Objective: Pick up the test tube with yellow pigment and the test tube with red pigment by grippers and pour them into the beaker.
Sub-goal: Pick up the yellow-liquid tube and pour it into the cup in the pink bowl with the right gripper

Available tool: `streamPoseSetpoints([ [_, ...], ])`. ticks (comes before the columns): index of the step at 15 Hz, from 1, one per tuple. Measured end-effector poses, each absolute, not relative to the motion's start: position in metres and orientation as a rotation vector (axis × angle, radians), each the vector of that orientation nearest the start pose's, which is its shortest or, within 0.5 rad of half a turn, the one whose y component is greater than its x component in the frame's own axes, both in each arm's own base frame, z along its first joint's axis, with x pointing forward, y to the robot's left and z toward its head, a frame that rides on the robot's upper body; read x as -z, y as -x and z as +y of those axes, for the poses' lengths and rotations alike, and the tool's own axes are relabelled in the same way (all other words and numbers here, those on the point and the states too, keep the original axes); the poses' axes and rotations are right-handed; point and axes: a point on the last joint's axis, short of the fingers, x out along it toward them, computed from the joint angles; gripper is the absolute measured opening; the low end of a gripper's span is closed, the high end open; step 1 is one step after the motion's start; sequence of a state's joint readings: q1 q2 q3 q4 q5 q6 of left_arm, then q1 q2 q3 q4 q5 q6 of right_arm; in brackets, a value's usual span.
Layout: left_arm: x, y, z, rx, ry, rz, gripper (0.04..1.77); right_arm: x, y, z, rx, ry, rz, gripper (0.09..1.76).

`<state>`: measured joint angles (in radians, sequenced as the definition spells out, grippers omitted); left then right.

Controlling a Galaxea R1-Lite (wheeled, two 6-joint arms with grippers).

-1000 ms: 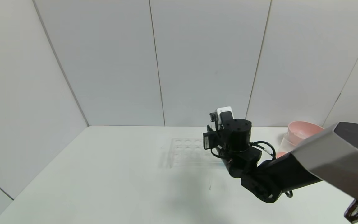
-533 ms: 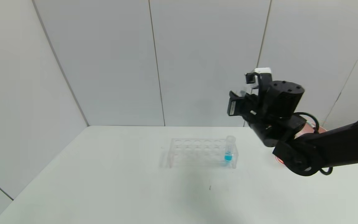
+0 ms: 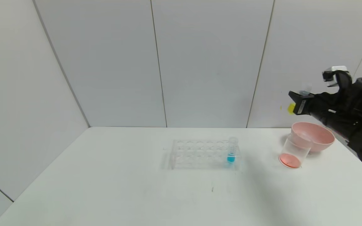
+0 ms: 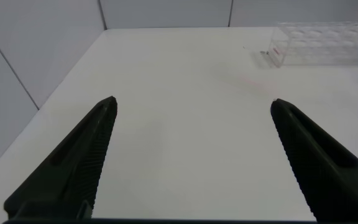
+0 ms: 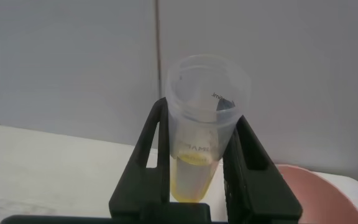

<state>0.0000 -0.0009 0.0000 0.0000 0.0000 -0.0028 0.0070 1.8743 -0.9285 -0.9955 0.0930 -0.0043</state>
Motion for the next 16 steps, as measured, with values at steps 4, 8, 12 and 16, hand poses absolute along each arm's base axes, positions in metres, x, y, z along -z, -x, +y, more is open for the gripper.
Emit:
streamPoseSetpoints([
  [4,-0.075,0.023,0.000,0.000,0.003,-0.001,1.76,-0.187,-0.337,-0.064,-0.126,0.014,-0.011,0.54],
  [8,-0.075,0.023,0.000,0.000,0.003,-0.001,1.76,-0.191,-0.326,-0.118,-0.068,0.283,-0.020,0.54],
  [12,-0.075,0.023,0.000,0.000,0.003,-0.001,1.76,-0.186,-0.325,-0.131,-0.083,0.589,-0.024,0.54],
  [16,-0.075,0.023,0.000,0.000,0.003,-0.001,1.76,-0.176,-0.329,-0.124,-0.116,0.803,-0.017,0.54],
])
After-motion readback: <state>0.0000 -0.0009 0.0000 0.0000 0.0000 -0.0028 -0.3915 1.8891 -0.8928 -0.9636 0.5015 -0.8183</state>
